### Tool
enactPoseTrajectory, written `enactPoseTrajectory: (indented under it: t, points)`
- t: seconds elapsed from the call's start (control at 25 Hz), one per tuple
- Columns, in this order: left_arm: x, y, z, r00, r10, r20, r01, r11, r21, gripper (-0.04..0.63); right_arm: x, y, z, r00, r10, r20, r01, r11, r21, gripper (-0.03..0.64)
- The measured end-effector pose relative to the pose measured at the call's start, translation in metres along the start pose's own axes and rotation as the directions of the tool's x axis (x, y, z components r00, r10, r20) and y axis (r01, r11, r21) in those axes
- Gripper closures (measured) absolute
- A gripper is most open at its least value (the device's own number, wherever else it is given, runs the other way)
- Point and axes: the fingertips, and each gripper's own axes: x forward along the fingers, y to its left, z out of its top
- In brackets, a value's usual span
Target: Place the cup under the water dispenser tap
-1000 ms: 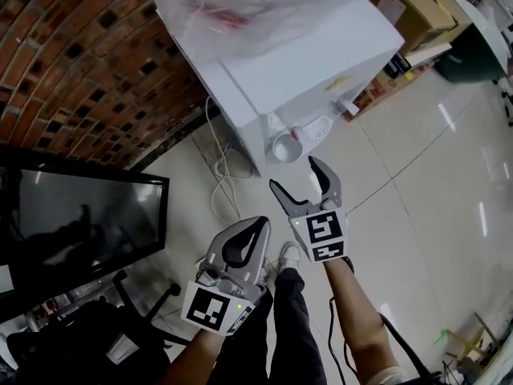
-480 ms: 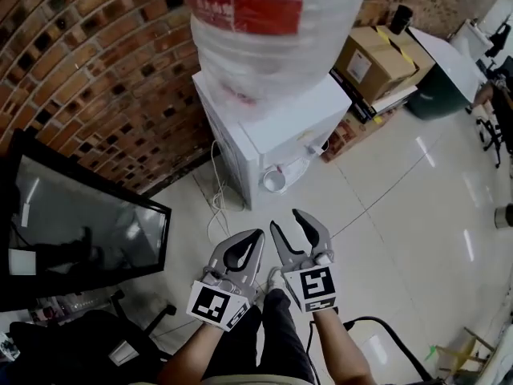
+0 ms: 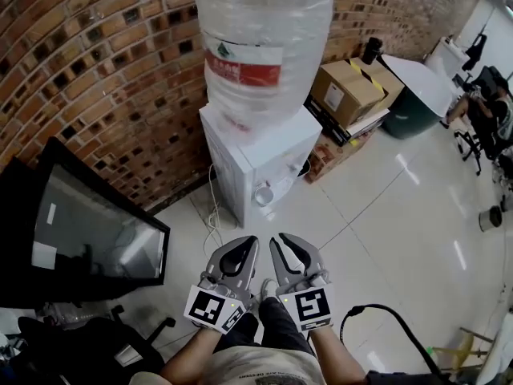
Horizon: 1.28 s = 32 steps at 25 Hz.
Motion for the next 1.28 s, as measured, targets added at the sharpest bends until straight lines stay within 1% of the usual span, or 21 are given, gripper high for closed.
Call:
enactPoseTrajectory:
  t: [0.08,0.28,0.48,0.64,0.88,1.0,1.12,1.28]
  points:
    - [-0.007,-0.011,0.01,1.0,-0.021,0.01,0.021,1.0,0.011,0.604,-0.011,0.006,0.011,1.0,0.0,0.01,0.0,1.0,0.007,0.564]
    - [-0.027,-0.036,0.022,0.997,-0.082,0.002,0.082,0.996,0.026,0.604,-0.037,0.023,0.031,0.999,0.005,0.037,-0.005,1.0,0.009,0.587]
    - [-0.045,-0.051,0.029,0.994,-0.11,0.007,0.11,0.994,0.023,0.604,-0.058,0.04,0.037,0.999,0.006,0.041,-0.006,1.0,0.014,0.611]
    - [-0.056,-0.063,0.028,0.99,-0.138,-0.001,0.138,0.99,0.024,0.604,-0.071,0.048,0.036,0.999,0.002,0.036,-0.003,1.0,0.019,0.611]
    - [-0.063,-0.068,0.03,0.988,-0.151,-0.001,0.151,0.988,0.021,0.604,-0.086,0.059,0.027,1.0,0.006,0.02,-0.006,1.0,0.024,0.611]
    - [-0.067,-0.072,0.037,0.989,-0.148,0.009,0.148,0.988,0.036,0.604,-0.092,0.066,0.02,1.0,0.02,0.02,-0.02,0.999,0.031,0.611]
    - [-0.071,-0.079,0.043,0.989,-0.144,0.017,0.143,0.988,0.055,0.604,-0.102,0.071,0.023,0.999,0.032,0.013,-0.032,0.999,0.02,0.611]
    - [-0.079,-0.101,0.043,0.99,-0.143,0.017,0.142,0.988,0.069,0.604,-0.124,0.074,0.024,0.998,0.039,0.045,-0.039,0.999,0.012,0.611]
